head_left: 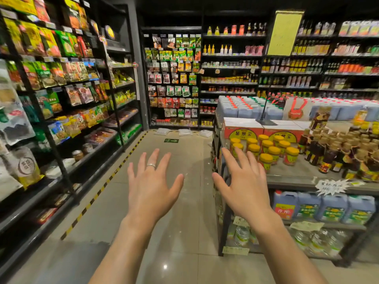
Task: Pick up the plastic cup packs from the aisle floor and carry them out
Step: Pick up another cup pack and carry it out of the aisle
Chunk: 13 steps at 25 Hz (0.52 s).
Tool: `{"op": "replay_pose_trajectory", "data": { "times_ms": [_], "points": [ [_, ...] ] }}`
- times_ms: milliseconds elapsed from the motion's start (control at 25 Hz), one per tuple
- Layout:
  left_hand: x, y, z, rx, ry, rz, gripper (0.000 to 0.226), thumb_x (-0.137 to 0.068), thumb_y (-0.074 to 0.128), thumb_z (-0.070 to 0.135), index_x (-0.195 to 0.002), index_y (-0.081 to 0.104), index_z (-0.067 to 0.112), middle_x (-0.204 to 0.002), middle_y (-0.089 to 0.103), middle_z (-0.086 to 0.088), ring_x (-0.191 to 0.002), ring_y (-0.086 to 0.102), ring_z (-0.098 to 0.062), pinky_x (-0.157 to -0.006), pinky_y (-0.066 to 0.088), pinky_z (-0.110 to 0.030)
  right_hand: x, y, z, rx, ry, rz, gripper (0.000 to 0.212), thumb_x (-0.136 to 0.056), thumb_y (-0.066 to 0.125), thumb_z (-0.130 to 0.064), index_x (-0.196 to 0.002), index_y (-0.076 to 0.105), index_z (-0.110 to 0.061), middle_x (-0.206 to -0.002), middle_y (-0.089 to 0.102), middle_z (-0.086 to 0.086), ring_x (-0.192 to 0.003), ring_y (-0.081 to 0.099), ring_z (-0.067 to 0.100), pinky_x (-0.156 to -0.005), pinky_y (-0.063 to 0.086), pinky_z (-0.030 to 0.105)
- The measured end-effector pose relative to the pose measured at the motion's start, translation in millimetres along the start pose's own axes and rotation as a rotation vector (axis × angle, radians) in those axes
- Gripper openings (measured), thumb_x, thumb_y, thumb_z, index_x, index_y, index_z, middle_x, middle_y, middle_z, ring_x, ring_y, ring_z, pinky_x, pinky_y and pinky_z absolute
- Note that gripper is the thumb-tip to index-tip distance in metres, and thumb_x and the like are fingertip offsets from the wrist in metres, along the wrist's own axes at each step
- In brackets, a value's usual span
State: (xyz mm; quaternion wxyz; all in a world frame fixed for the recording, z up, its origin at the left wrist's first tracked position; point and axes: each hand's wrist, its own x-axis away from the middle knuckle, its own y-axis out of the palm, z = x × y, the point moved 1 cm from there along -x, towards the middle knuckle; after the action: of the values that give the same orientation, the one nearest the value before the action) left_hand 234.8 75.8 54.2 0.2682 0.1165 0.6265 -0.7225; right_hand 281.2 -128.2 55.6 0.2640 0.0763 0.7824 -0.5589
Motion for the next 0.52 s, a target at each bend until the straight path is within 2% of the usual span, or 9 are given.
{"op": "replay_pose_trajectory", "data": {
  "times_ms": [320, 520],
  "points": [
    [-167, 74, -86, -0.019, 0.0, -0.018, 0.071, -0.091, 0.028, 0.07, -0.153, 0.022, 0.036, -0.163, 0.018, 0.003, -0.151, 0.007, -0.024, -0.12, 0.002, -0.051, -162, 108, -60, 0.0, 0.008, 0.006, 0.075, -0.086, 0.027, -0.066, -0.154, 0.016, -0.037, -0.162, 0.02, 0.001, -0.148, 0.011, 0.029, -0.118, 0.014, 0.048],
    [-278, 102, -134, 0.01, 0.077, 0.016, 0.077, -0.084, 0.019, 0.069, -0.152, 0.025, 0.035, -0.162, 0.022, 0.001, -0.15, 0.012, -0.027, -0.119, 0.008, -0.054, -265, 160, -107, 0.005, 0.024, 0.016, 0.069, -0.093, 0.029, -0.064, -0.154, 0.014, -0.037, -0.163, 0.014, 0.0, -0.15, 0.005, 0.026, -0.119, 0.013, 0.047]
  ]
}}
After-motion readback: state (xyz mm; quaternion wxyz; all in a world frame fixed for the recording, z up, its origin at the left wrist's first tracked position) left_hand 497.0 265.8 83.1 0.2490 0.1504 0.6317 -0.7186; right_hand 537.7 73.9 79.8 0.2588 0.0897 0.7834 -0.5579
